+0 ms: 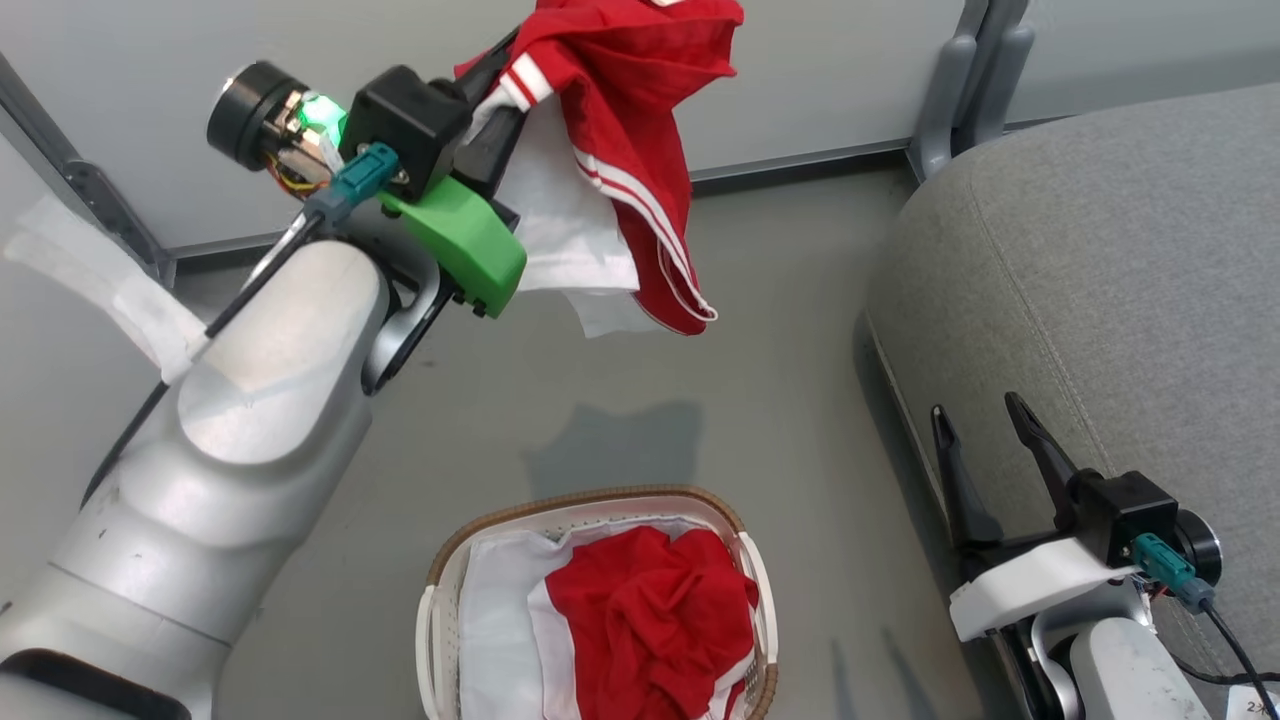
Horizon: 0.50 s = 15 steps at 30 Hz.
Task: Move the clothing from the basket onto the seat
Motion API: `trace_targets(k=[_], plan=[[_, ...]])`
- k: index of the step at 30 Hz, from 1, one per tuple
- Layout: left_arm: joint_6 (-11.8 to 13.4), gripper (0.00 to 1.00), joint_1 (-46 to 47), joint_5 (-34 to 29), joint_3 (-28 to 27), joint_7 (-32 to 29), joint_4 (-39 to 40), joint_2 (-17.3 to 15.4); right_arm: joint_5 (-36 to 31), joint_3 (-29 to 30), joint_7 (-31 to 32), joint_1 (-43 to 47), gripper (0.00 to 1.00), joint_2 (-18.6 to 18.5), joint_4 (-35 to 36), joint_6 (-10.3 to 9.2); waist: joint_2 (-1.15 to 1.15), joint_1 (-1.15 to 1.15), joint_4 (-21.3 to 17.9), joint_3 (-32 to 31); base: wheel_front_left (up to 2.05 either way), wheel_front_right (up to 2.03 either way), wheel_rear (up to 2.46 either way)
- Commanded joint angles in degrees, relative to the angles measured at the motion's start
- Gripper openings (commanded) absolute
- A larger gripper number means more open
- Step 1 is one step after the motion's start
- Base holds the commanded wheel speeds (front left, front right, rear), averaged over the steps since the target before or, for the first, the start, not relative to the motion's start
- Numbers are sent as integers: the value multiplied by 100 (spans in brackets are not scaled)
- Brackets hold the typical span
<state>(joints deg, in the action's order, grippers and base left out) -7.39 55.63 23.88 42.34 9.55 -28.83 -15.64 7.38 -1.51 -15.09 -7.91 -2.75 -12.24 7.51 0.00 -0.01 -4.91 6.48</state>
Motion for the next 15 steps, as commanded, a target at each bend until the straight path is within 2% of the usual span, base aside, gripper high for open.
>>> trace_targets(k=[1,8,15], plan=[[-14,0,161,44,17,-30,21,-22,-25,-40,-12,49,100,-23,25,-4,0,1,-4,-113,0,0,0],[-15,0,761,25,103,-277,-107,100,-50,-391,-12,-39,100,-23,85,-4,0,1,-7,-236,0,0,0],[-14,0,1078,152,311,-337,-150,327,-61,-1080,-12,-218,100,-25,78,-4,0,1,67,-357,0,0,0]])
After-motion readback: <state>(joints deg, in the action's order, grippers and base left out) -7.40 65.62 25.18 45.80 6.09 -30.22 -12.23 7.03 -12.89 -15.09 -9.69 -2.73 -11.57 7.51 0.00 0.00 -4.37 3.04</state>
